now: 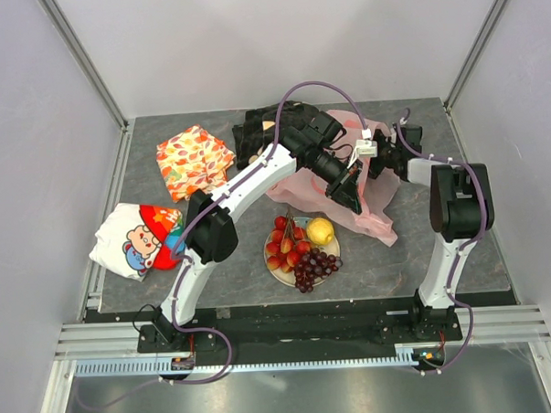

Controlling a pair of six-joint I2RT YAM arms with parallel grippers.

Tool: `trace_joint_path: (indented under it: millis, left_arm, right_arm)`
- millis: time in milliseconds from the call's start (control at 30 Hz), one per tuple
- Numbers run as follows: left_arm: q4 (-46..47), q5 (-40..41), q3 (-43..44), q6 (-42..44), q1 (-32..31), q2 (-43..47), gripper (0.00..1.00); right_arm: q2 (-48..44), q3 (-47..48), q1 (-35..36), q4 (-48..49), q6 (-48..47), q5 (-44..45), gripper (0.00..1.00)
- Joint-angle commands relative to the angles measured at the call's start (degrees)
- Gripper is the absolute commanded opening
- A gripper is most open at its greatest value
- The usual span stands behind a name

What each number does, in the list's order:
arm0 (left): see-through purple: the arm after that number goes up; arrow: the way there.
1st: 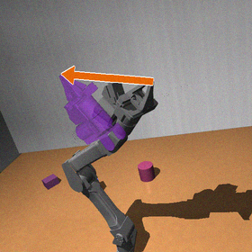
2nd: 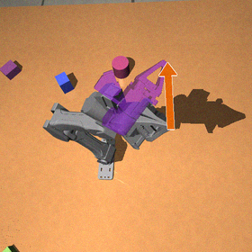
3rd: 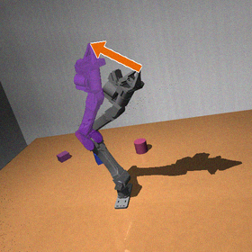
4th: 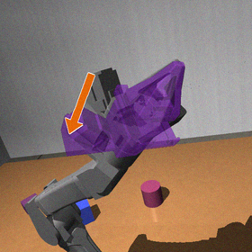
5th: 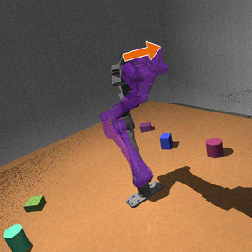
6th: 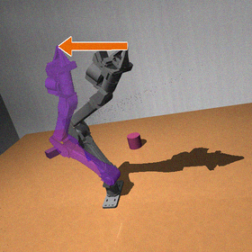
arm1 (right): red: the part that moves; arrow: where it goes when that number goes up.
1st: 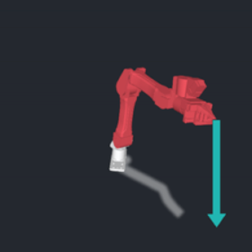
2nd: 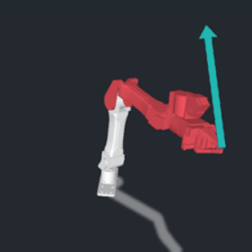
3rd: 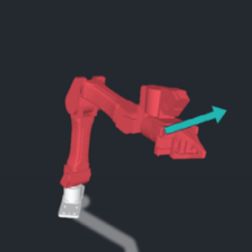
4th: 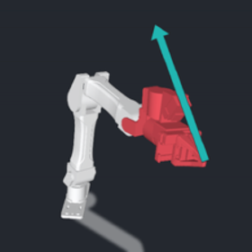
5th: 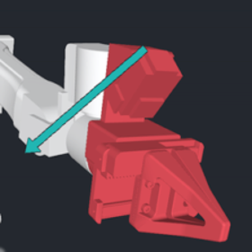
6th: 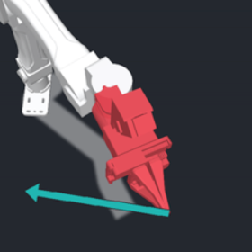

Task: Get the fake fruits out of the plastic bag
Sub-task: Take out the fake fruit from the plastic bag.

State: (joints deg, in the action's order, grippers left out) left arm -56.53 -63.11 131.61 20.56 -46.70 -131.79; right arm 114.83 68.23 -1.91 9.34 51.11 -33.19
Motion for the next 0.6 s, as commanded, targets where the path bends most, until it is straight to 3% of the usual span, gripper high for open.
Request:
trace_joint_path:
  millis: [0, 333, 400, 567]
  left_arm:
    - [1.6, -2.3, 0.8, -1.7, -0.3, -1.0, 0.01]
    - [1.6, -3.4, -1.2, -2.0, -0.3, -0.8, 0.02]
    - [1.6, -3.5, -1.4, -2.0, -0.3, -0.7, 0.01]
    - [1.6, -1.8, -1.2, -2.0, -0.4, -0.4, 0.02]
  right_arm:
    - [1.0, 1.0, 1.2, 0.2, 1.5, 0.7, 0.72]
    - [9.9, 7.0, 5.2, 1.8, 2.8, 4.0, 0.69]
    - [11.1, 8.1, 5.8, 3.8, 2.9, 3.8, 0.65]
    - [11.9, 9.7, 5.3, 5.2, 0.5, 0.5, 0.33]
